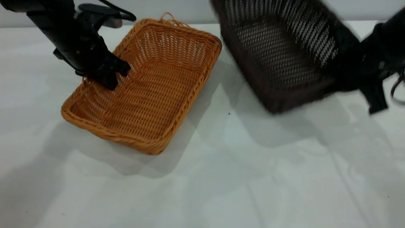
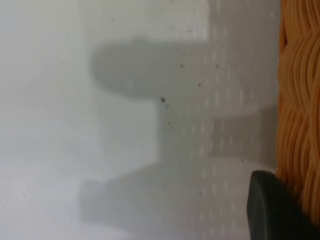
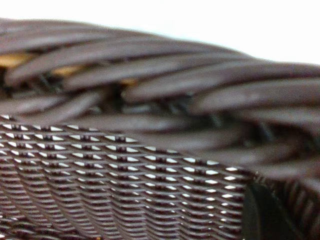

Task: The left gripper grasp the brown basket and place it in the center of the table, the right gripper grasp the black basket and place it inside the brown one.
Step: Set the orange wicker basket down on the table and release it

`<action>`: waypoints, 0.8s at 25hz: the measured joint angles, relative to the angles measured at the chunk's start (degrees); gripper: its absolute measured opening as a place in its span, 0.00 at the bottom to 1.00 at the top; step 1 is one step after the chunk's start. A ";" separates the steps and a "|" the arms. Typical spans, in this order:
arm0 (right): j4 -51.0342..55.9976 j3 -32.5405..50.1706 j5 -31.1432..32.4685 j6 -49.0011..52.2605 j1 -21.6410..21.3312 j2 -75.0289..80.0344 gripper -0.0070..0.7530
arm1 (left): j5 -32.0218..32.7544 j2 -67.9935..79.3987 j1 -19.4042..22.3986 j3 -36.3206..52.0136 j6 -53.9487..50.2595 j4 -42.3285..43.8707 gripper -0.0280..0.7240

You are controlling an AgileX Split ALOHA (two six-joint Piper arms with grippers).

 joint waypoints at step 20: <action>-51.06 -32.09 42.82 5.23 -10.79 -0.53 0.12 | -15.41 1.47 -12.92 -0.22 46.10 2.69 0.14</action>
